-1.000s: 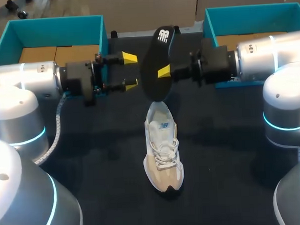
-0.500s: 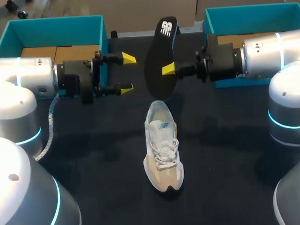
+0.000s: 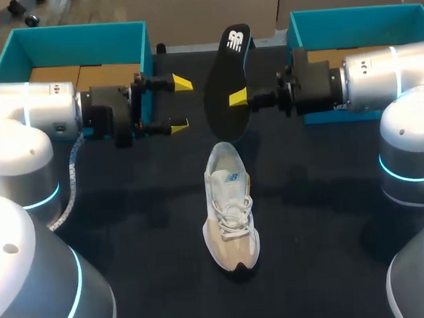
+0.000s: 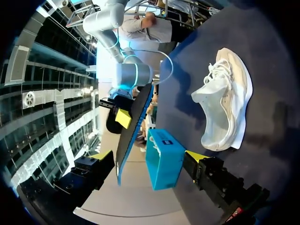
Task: Take the shoe out of the shoebox, open the shoe tongue, remove and reinsert the insole, then place the shoe into the shoebox
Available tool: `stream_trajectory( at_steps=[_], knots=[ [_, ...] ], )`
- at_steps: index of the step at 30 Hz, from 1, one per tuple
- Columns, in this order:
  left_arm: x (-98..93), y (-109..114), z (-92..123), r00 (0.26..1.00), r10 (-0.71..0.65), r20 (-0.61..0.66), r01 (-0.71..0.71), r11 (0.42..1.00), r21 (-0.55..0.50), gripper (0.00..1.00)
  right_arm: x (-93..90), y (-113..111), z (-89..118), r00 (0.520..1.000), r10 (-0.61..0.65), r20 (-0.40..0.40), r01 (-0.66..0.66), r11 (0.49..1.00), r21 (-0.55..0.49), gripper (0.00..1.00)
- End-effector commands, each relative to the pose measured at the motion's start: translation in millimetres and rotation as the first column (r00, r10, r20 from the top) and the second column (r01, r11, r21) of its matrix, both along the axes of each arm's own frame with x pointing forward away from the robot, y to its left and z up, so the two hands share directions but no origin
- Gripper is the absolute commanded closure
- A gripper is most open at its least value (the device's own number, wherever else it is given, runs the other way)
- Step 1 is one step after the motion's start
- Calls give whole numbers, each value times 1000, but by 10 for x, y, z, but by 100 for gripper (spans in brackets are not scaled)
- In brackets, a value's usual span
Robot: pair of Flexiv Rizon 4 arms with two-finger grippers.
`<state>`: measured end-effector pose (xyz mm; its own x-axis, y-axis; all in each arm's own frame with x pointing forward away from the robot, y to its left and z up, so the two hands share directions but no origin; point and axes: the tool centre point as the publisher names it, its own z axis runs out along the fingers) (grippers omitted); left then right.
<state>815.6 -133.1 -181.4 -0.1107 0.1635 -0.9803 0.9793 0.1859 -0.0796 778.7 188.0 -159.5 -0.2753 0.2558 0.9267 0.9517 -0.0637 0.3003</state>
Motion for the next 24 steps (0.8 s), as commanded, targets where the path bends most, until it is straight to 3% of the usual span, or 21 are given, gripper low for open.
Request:
stream_trajectory(
  at_steps=[1, 6, 9, 13, 24],
  knots=[
    [-52, 71, -28, 997, 2, -84, 3, 998, 55, 0, 23, 14, -10, 999, -1, 49, 2, 1000, -14, 100],
    [-50, 173, -101, 974, 30, -226, -7, 995, 101, 0, 95, -15, -39, 960, -11, 279, 26, 998, -53, 100],
    [-64, 193, -155, 941, 35, -337, 5, 993, 118, 0, 150, 2, -65, 930, 23, 367, 2, 998, -67, 100],
    [-103, 187, -339, 870, 44, -490, 35, 988, 153, 0, 161, 9, -75, 927, 36, 374, -12, 998, -66, 100],
    [-103, 187, -339, 870, 44, -490, 35, 988, 153, 0, 161, 9, -75, 927, 36, 374, -12, 998, -66, 100]
  ],
)
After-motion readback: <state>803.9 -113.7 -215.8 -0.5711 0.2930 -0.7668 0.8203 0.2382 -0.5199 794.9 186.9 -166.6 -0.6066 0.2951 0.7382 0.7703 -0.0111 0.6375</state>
